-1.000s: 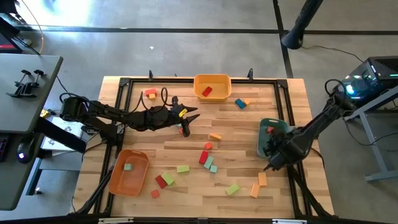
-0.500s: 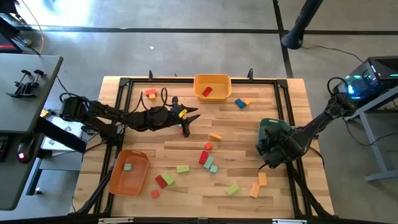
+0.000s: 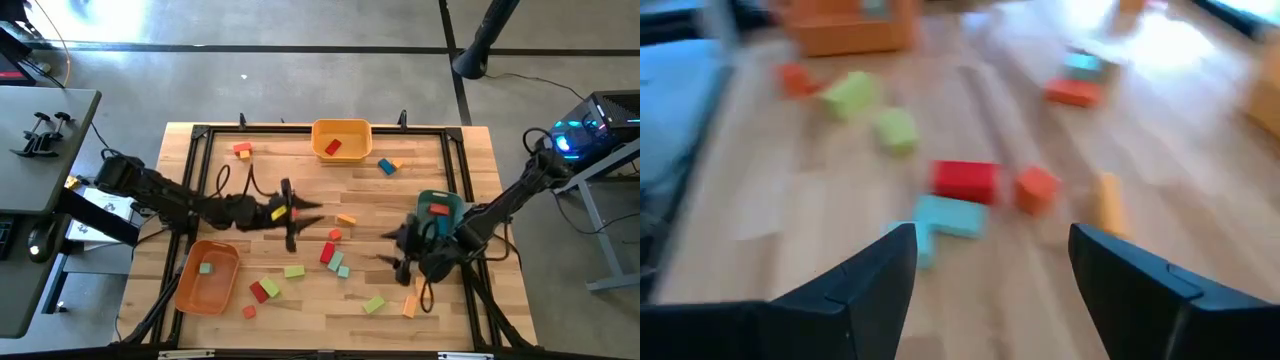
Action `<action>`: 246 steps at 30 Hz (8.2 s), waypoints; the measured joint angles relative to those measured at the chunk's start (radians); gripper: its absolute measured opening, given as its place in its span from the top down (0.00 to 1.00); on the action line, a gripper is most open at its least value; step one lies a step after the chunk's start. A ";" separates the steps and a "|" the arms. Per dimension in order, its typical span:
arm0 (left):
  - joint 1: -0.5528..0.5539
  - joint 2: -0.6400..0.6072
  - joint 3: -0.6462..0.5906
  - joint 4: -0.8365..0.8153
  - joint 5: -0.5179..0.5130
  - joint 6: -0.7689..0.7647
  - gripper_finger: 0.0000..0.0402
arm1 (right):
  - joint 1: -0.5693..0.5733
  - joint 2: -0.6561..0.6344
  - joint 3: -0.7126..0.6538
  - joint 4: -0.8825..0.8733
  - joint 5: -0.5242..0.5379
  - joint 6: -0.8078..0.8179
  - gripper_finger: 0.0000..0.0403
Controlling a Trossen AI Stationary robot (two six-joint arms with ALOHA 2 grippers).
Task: Sort blocks by size
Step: Put the light blue square block into the orange bin
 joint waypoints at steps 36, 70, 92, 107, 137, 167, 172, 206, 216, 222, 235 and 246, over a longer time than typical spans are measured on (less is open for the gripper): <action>-0.139 0.037 0.039 -0.430 -0.230 0.081 0.69 | -0.289 0.474 -0.196 0.772 -0.529 -0.507 0.36; -0.054 0.241 0.038 -0.254 -0.124 0.154 0.69 | -0.380 0.766 -0.195 1.227 -0.741 -0.391 0.36; -0.054 0.241 0.038 -0.191 -0.128 0.152 0.69 | -0.441 0.805 -0.149 1.160 -0.859 -0.550 0.68; -0.127 0.229 0.141 -0.198 -0.319 0.788 0.68 | -0.443 0.251 -0.155 0.486 -0.716 -0.547 0.68; 0.078 0.228 0.268 -0.483 -0.050 0.957 0.34 | -0.848 0.269 -0.166 0.842 -1.057 -0.494 0.68; -0.048 0.228 0.269 -0.390 -0.048 0.895 0.52 | -0.635 0.325 -0.104 1.036 -0.943 -0.289 0.68; -0.042 0.228 0.269 -0.388 -0.055 0.895 0.63 | -0.635 0.325 -0.104 1.031 -0.938 -0.289 0.68; -0.023 0.229 0.268 -0.414 -0.124 0.862 0.71 | -0.634 0.325 -0.104 1.018 -0.949 -0.271 0.63; -0.061 0.219 0.299 -0.376 -0.175 0.825 0.71 | -0.648 0.325 -0.103 0.990 -0.980 -0.256 0.49; -0.097 0.201 0.382 -0.591 -0.403 0.795 0.72 | -0.681 0.325 -0.104 0.944 -0.972 -0.286 0.47; -0.304 0.084 0.587 -1.804 -0.277 -0.539 0.72 | -0.627 0.325 -0.104 0.931 -0.962 -0.349 0.47; -0.476 -0.014 0.327 -2.118 0.273 -1.411 0.72 | -0.585 0.325 -0.104 0.939 -0.962 -0.422 0.47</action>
